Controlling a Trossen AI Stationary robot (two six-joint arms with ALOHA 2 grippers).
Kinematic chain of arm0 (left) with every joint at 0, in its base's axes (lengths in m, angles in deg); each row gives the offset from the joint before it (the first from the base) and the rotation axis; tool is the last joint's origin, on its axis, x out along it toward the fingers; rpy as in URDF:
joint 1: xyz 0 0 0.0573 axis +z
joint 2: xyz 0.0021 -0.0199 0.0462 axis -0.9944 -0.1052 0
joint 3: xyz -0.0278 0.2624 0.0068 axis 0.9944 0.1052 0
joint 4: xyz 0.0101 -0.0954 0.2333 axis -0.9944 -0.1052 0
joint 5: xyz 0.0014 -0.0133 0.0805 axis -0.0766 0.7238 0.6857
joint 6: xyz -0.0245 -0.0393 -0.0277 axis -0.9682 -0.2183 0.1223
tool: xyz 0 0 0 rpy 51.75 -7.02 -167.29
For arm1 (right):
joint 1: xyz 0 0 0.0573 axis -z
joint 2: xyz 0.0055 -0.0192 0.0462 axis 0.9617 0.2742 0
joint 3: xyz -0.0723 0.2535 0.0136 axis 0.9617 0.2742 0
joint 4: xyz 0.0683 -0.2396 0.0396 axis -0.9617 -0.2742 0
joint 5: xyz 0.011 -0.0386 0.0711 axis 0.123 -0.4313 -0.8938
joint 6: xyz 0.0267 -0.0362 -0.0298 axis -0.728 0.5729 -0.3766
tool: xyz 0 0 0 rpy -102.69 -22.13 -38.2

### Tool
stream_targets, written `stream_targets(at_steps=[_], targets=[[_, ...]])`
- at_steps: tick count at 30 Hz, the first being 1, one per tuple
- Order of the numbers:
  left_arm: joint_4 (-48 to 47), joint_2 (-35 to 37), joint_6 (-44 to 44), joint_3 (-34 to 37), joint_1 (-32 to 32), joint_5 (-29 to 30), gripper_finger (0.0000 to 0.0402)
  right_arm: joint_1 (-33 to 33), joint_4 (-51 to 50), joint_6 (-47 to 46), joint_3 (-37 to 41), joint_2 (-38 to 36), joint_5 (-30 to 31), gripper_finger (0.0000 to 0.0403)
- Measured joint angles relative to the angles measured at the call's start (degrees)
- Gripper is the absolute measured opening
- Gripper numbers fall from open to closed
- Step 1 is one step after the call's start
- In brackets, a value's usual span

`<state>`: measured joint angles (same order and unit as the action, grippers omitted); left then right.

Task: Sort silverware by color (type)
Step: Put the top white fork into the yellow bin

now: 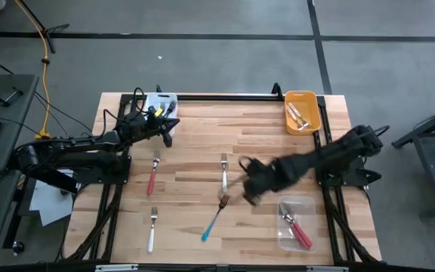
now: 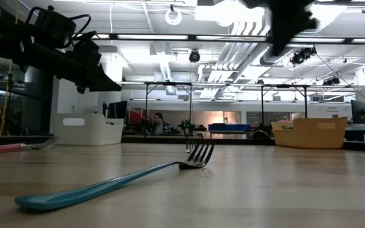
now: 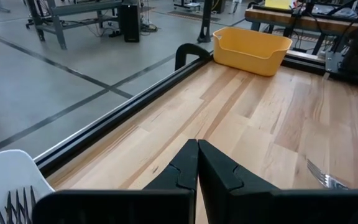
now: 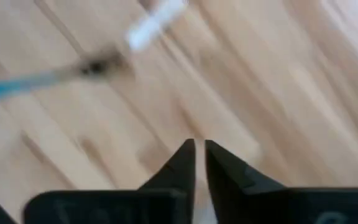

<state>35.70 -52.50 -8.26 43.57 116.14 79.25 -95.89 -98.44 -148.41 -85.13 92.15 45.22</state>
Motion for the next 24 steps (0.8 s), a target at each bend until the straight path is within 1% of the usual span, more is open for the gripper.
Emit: stream_targets(at_steps=[2,4,6,9,13,16,19,24], targets=[[-0.4,0.0,0.0,0.0,0.0,0.0,0.0001,4.3,8.7,7.3,2.5,0.0,-0.4,0.0009],[-0.4,0.0,0.0,0.0,0.0,0.0,0.0001,8.3,18.0,12.0,5.9,0.1,-1.9,0.0004],[-0.4,0.0,0.0,0.0,0.0,0.0,0.0001,11.7,26.3,15.2,9.1,0.5,-2.9,0.0012],[-0.4,0.0,0.0,0.0,0.0,0.0,0.0001,15.2,33.2,17.7,12.6,1.8,-3.7,0.0043],[-0.4,0.0,0.0,0.0,0.0,0.0,0.0001,17.3,39.6,18.5,14.1,4.8,-3.8,0.0097],[-0.4,0.0,0.0,0.0,0.0,0.0,0.0001,17.5,41.5,18.3,13.9,7.9,-4.0,0.0126],[-0.4,0.0,-0.1,0.0,0.0,0.0,0.0001,17.4,41.8,15.9,13.3,10.9,-4.4,0.0141],[-0.4,0.0,-0.5,0.0,0.0,0.0,0.0001,17.9,44.2,11.9,13.3,14.7,-4.5,0.0146]])
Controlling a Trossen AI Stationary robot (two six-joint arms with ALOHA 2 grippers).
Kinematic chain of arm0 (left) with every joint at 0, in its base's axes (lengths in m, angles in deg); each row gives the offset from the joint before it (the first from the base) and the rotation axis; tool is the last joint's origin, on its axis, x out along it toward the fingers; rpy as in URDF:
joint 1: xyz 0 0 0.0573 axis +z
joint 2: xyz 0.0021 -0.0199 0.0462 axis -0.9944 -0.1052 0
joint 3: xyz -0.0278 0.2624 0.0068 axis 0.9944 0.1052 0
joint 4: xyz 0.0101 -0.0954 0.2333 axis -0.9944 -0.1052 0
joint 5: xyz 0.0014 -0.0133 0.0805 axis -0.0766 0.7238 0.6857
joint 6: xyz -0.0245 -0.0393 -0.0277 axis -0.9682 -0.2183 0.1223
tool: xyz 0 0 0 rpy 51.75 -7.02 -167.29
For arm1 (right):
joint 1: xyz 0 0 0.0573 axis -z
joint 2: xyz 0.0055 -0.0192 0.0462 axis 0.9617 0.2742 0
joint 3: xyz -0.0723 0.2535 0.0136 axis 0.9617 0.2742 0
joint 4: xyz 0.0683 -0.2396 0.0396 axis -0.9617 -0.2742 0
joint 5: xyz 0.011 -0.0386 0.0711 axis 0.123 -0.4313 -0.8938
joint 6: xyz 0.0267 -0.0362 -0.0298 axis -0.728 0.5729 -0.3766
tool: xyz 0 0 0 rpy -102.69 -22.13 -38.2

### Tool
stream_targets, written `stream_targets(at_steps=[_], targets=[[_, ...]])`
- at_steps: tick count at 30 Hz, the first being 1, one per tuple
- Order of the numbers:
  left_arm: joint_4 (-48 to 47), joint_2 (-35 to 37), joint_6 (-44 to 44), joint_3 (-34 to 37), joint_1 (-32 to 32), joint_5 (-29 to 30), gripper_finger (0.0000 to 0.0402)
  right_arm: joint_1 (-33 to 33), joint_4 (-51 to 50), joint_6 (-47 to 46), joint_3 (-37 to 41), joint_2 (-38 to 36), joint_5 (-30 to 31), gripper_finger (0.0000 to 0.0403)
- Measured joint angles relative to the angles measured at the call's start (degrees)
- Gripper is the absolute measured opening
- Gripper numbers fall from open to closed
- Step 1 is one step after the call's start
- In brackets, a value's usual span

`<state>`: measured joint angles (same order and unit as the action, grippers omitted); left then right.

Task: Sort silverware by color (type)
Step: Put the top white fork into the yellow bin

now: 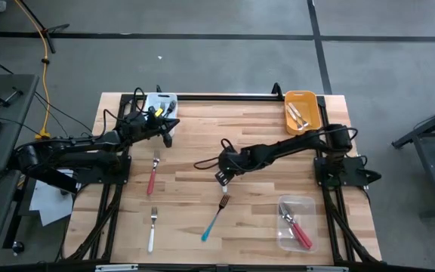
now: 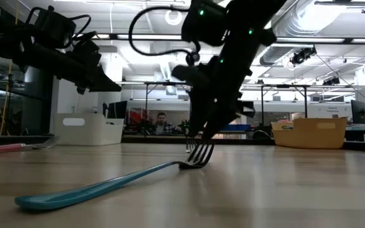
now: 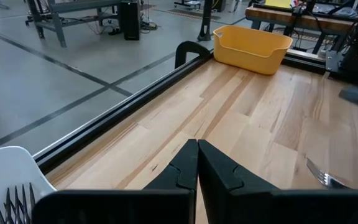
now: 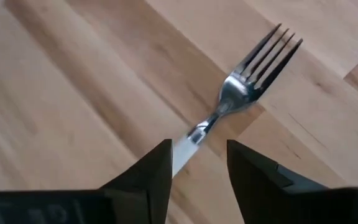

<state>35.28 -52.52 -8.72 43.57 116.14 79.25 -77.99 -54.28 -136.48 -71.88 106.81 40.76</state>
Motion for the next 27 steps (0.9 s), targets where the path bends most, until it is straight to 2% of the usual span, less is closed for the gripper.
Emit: stream_targets(at_steps=[19,27], targets=[[0.0,0.0,-0.1,0.0,0.0,0.0,0.0001,2.1,1.1,-1.9,-0.2,3.5,0.6,0.0147],[-0.5,0.0,-0.1,0.0,0.0,0.0,0.0001,4.6,-2.8,2.6,-0.2,3.0,0.2,0.0147]])
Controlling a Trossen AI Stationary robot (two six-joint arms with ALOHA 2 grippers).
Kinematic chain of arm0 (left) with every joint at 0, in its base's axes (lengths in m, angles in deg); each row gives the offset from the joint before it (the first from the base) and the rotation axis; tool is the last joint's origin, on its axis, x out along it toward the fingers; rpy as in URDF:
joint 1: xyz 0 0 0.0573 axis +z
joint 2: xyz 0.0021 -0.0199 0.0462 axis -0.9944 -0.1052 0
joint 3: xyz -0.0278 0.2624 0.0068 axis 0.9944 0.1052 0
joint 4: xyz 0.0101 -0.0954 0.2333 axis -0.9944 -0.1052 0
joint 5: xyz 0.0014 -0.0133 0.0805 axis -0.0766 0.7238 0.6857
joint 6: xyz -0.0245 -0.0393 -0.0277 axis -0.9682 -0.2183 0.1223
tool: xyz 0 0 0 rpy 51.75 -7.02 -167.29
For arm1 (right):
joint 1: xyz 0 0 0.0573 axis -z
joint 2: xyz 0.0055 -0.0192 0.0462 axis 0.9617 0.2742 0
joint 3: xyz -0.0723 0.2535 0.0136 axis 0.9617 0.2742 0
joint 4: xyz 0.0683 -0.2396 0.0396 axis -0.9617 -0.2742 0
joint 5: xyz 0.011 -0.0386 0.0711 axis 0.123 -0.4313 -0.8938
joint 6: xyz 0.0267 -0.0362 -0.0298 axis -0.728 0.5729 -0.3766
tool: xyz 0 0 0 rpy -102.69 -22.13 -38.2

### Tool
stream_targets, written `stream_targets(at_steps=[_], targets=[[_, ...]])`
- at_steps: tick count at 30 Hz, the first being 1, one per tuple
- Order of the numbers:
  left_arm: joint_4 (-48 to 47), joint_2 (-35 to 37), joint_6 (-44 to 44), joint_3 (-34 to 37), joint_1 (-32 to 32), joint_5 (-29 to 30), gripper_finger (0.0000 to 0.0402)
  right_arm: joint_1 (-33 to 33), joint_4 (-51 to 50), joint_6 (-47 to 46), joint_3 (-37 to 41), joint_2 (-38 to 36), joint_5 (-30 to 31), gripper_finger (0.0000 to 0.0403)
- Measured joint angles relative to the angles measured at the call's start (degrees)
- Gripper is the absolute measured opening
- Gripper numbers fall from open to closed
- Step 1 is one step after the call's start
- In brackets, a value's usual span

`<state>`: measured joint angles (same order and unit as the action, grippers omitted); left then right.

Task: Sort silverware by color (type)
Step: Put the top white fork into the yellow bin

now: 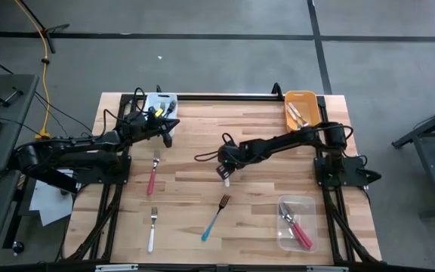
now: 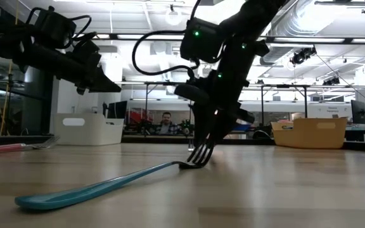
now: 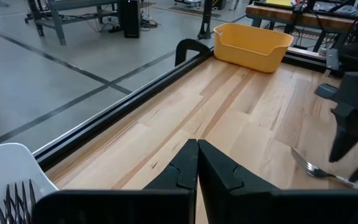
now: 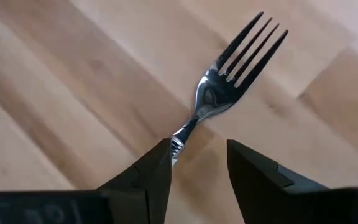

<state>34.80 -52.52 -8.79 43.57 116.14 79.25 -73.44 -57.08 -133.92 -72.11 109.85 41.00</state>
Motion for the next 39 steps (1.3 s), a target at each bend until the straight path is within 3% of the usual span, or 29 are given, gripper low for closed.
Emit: stream_targets(at_steps=[11,23,28,36,39], targets=[[0.0,0.0,0.5,0.0,0.0,0.0,0.0001,1.2,-1.0,0.1,0.3,-3.1,0.1,0.0147],[-0.5,0.0,0.4,0.0,0.0,0.0,0.0001,0.6,-2.2,-4.1,0.3,-0.1,3.9,0.0141],[-0.4,0.0,0.5,0.0,0.0,0.0,0.0001,1.1,-1.8,-2.8,0.1,0.6,3.9,0.0107],[-0.4,0.0,0.5,0.0,0.0,0.0,0.0001,1.3,-1.8,1.6,0.0,0.2,3.3,0.0012],[-0.5,0.0,0.5,0.0,0.0,0.0,0.0001,1.6,-2.2,2.1,0.1,-0.5,2.8,0.0006]])
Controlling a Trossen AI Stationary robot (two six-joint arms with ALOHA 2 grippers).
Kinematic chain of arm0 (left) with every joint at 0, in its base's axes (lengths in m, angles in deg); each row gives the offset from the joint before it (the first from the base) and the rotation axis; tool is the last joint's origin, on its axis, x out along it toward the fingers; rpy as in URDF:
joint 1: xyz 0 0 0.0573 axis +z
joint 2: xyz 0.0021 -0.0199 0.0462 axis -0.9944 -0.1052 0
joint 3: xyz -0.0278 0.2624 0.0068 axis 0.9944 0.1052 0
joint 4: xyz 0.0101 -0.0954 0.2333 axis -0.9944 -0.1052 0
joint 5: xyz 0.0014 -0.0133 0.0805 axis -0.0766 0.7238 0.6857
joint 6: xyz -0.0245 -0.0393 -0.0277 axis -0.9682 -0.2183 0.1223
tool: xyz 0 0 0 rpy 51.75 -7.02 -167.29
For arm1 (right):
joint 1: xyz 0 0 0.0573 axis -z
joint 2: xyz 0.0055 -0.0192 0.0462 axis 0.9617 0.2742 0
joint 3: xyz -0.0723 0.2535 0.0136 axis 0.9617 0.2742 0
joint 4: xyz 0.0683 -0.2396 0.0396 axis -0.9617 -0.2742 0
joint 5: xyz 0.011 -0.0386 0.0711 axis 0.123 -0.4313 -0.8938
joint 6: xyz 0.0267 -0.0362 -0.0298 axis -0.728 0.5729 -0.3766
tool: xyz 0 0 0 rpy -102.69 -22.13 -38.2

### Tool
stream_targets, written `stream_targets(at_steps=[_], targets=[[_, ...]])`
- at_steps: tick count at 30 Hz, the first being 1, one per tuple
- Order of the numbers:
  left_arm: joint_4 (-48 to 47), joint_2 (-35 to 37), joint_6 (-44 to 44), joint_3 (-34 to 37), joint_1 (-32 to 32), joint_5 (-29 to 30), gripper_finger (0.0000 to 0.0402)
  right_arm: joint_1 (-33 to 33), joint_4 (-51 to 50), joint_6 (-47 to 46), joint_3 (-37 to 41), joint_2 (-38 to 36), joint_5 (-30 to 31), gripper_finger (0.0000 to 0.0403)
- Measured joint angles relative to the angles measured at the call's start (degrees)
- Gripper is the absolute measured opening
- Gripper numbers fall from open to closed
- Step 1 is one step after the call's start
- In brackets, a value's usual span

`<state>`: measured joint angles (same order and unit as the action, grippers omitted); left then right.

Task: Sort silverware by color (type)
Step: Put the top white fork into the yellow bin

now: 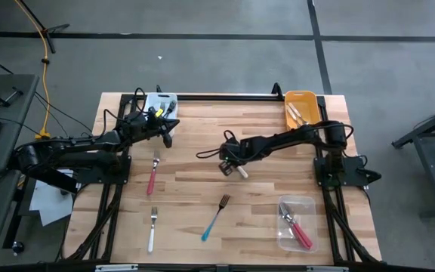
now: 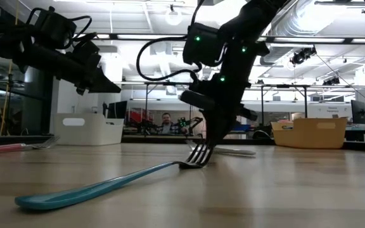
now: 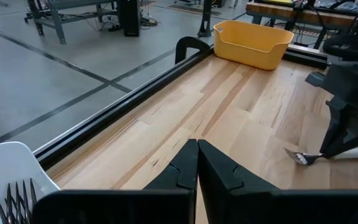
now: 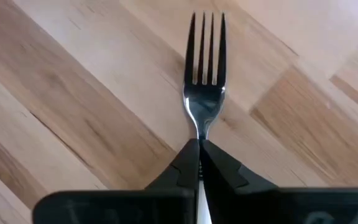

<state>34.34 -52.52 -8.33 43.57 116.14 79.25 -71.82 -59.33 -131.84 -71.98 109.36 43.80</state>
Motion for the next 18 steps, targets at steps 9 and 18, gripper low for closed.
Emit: stream_targets(at_steps=[9,18], targets=[[-0.1,0.0,0.0,0.0,0.0,0.0,0.0001,1.8,-4.1,3.4,0.2,-3.7,-2.0,0.0002],[0.0,0.0,0.0,0.0,0.0,0.0,0.0001,1.9,-3.6,2.7,0.2,-3.5,-3.8,0.0063]])
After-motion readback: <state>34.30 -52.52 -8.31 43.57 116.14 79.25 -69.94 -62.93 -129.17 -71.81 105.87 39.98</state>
